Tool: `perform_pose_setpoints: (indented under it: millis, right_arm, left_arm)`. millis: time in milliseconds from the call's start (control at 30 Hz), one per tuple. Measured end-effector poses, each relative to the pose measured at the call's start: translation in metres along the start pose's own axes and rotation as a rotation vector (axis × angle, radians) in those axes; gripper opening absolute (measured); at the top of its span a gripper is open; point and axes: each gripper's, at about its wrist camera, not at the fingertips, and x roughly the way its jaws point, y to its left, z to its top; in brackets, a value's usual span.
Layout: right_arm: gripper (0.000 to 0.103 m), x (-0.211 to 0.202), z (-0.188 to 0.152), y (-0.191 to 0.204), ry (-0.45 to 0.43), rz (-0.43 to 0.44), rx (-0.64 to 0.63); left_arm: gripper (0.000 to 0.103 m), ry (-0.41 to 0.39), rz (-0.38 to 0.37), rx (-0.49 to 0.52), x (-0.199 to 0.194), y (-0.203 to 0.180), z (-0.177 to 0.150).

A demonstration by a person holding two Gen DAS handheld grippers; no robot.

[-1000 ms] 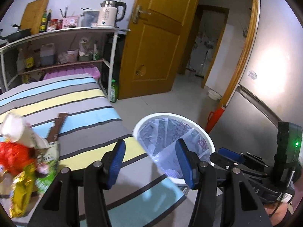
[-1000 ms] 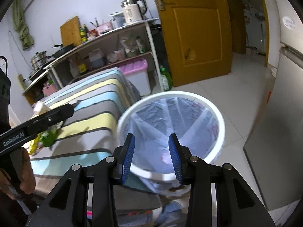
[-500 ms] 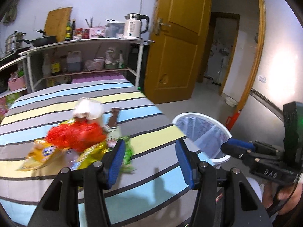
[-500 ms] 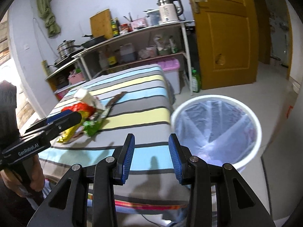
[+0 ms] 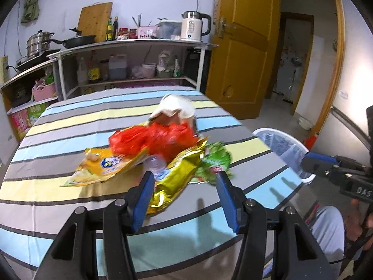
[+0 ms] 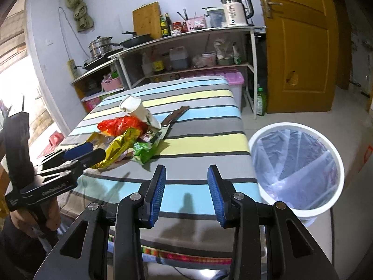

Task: Collect trash
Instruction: 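Move both tools back over the trash pile on the table, then grasp the gold wrapper with the left tool while the right tool grasps the green wrapper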

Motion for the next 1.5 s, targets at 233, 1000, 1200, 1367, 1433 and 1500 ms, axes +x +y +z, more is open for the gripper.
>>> perform_pose_setpoints:
  millis: [233,1000,1200,1367,1433,1500]
  right_arm:
    - [0.038,0.012,0.002,0.008,0.022,0.006,-0.012]
    - [0.038,0.082,0.02,0.046,0.116,0.129,-0.062]
    - [0.038,0.107,0.022,0.056,0.158,0.141,-0.067]
    - [0.032,0.113,0.022,0.057,0.16,0.127,-0.066]
    - [0.027,0.112,0.022,0.057,0.157,0.124,-0.071]
    - [0.027,0.109,0.021,0.057,0.148,0.118,-0.08]
  left_arm:
    - [0.057,0.065,0.035,0.02,0.019,0.007,-0.007]
    - [0.024,0.081,0.006,-0.042,0.007,0.024,-0.017]
    - [0.023,0.063,0.002,-0.06,0.001,0.034,-0.015]
    - [0.023,0.059,-0.001,-0.061,-0.001,0.035,-0.015]
    - [0.023,0.058,-0.001,-0.061,-0.001,0.035,-0.014]
    - [0.023,0.057,0.0,-0.062,-0.001,0.034,-0.014]
